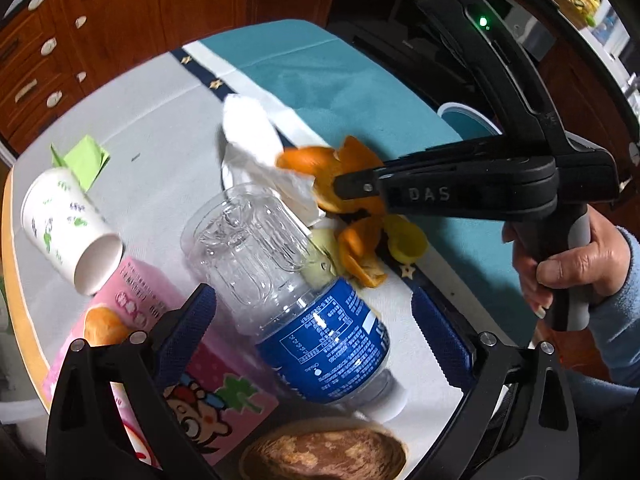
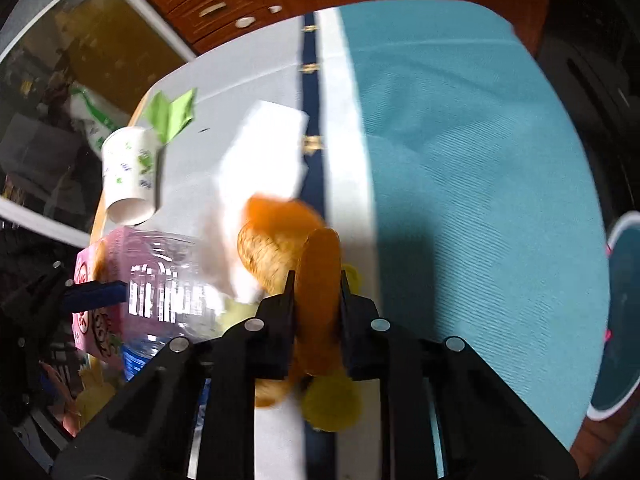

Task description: Collect trash

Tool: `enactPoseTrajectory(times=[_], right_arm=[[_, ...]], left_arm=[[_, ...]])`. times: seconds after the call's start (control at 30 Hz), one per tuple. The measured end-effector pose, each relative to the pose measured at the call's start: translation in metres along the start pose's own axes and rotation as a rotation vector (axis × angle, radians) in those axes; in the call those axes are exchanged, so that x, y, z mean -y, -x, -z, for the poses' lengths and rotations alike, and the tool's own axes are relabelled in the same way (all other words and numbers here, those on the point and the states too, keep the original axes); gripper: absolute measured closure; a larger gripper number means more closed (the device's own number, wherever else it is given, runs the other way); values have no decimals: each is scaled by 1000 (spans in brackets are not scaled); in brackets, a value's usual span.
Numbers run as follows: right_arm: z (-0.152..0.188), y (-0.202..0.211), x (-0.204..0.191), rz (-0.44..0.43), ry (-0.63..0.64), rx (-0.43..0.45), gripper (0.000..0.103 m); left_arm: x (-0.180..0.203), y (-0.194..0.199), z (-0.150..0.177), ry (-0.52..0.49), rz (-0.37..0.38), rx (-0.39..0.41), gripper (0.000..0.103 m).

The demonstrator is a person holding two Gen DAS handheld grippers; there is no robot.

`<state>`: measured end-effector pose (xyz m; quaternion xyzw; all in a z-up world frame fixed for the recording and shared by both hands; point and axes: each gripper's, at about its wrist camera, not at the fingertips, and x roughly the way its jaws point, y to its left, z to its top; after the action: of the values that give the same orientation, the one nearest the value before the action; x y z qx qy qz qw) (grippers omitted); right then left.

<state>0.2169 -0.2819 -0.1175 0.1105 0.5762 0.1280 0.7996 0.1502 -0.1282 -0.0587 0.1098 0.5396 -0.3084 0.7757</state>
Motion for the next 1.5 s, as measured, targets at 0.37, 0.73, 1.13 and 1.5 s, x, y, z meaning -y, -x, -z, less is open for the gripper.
enactPoseTrajectory(times=[0.37, 0.73, 1.13, 1.5], right_arm=[[15, 21, 38, 3, -89, 47, 87], [19, 50, 31, -29, -95, 118, 89], [30, 95, 36, -62, -113, 197, 90], [59, 165, 95, -29, -210, 325, 90]], left_arm=[[-13, -9, -1, 89, -36, -66, 8], [8, -6, 4, 38, -111, -63, 20], [28, 60, -4, 22, -153, 80, 20], [102, 63, -53, -118, -23, 107, 57]])
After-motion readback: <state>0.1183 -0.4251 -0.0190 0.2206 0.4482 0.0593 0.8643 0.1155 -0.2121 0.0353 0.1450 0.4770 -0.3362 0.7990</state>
